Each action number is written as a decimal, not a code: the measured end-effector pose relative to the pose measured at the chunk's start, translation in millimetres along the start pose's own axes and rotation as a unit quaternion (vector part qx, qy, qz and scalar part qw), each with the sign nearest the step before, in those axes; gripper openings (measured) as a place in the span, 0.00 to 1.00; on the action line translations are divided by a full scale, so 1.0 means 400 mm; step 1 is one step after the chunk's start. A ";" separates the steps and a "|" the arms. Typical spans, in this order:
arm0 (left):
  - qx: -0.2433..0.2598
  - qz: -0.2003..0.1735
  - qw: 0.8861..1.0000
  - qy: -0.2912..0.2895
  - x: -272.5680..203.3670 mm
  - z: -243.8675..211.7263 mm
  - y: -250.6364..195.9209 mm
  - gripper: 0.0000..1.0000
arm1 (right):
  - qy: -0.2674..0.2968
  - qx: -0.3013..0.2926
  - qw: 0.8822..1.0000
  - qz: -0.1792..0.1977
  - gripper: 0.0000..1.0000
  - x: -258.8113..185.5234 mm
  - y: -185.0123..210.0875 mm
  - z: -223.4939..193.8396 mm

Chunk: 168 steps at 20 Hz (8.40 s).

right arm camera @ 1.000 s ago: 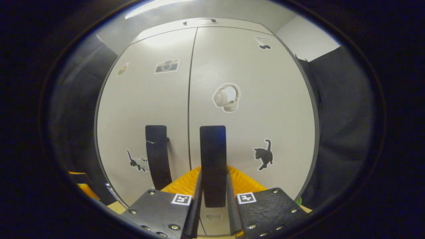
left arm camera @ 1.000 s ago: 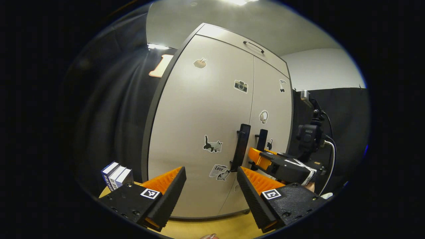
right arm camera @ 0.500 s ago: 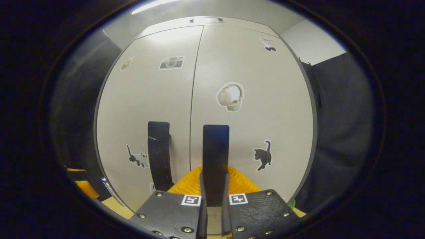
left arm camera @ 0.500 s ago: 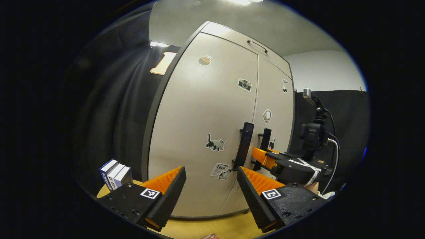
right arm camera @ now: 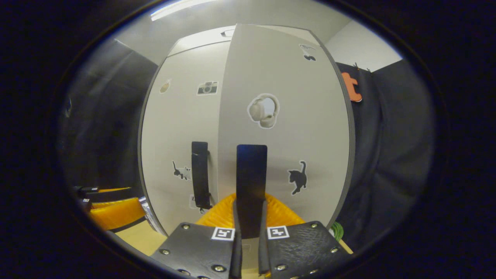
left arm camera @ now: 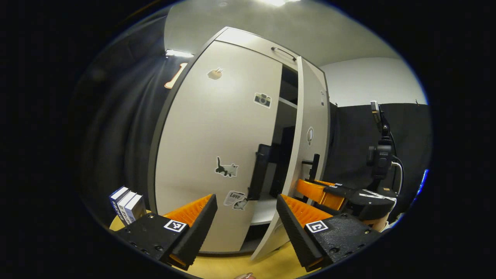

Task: Open the right door of the double-door shoe cabinet with the right hand, and open the left door with the left hand.

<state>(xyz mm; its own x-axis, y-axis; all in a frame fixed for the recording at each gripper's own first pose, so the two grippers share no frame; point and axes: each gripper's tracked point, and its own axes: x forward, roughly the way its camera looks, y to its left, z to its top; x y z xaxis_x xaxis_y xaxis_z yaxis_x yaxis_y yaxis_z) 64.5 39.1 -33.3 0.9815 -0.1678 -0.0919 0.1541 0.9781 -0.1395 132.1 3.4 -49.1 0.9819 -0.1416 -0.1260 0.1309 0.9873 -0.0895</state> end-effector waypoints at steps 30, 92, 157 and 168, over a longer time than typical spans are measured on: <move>0.007 0.019 1.000 0.002 -0.046 -0.079 -0.362 0.96 | 0.003 -0.014 1.000 0.004 0.15 -0.285 -0.327 0.012; 0.132 0.102 0.984 -0.063 0.357 0.007 0.009 0.28 | -0.014 -0.018 0.998 -0.060 0.90 -0.526 -0.355 0.067; 0.097 0.115 0.986 -0.074 -0.284 0.167 0.393 0.00 | -0.054 -0.035 0.992 0.109 0.96 -0.062 -0.126 0.056; 0.118 0.138 0.981 -0.062 -0.284 0.147 0.431 0.17 | -0.049 -0.036 0.992 0.112 0.96 -0.081 -0.137 0.052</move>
<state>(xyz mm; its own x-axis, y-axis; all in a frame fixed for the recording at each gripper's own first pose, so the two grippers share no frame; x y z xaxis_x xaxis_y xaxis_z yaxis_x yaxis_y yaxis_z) -13.9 233.9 11.2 0.9935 0.1103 0.0294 -0.1129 0.9877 0.1078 96.0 -44.9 -19.6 0.9942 0.0923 -0.0546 -0.0992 0.9850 -0.1415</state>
